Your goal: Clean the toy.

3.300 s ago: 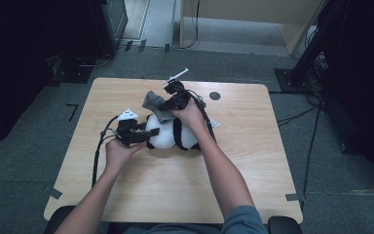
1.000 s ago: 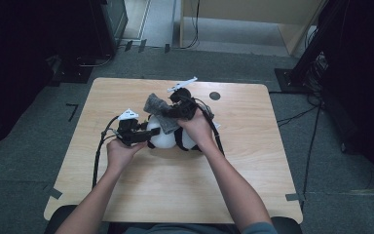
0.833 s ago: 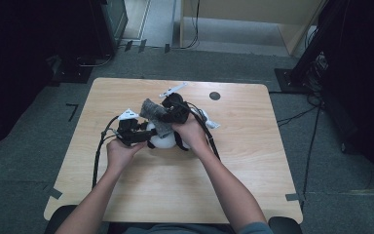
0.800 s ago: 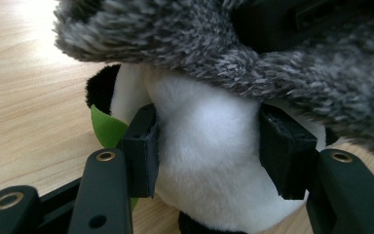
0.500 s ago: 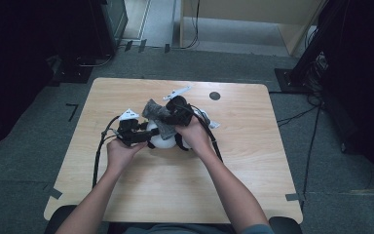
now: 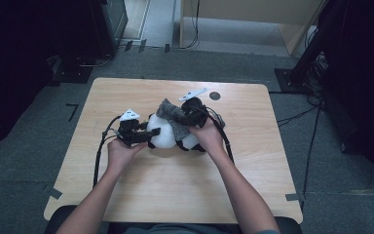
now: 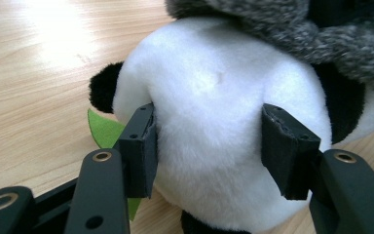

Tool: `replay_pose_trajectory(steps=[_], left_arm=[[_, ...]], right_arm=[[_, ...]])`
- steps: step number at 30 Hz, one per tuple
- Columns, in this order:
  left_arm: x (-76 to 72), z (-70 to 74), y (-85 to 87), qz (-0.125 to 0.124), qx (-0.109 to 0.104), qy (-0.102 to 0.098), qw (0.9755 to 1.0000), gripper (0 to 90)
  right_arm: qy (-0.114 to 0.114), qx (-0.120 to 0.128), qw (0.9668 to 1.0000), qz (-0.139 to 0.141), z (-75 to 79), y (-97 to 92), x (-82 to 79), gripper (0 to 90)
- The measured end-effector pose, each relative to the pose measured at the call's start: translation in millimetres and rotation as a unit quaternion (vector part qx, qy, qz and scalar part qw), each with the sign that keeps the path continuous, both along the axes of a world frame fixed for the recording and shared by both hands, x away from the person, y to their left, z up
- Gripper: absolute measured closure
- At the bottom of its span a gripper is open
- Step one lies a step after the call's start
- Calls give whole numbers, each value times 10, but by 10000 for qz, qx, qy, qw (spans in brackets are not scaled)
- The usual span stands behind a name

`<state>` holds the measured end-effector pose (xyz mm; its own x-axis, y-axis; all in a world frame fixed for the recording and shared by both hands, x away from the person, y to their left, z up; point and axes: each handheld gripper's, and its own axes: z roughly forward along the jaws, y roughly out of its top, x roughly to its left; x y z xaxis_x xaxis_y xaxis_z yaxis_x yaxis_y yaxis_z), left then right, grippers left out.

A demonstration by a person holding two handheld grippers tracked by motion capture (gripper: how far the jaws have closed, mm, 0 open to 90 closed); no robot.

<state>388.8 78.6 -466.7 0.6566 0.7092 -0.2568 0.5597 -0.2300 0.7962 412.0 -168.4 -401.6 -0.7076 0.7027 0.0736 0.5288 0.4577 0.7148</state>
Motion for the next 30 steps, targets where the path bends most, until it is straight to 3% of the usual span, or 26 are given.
replay_pose_trajectory(steps=[11, 17, 30], left_arm=[[8, -10, -7, 15, 12, -18, 10000, 406], [30, -27, 12, 41, -42, 115, 9999, 362], [45, -48, 25, -9, -30, 98, 9999, 330]], right_arm=[[-92, 154, 9996, -233, 40, -350, -54, 756], [-131, 315, 9987, -375, 34, -533, -85, 754], [-139, 278, 9971, -694, 38, -875, -159, 745]])
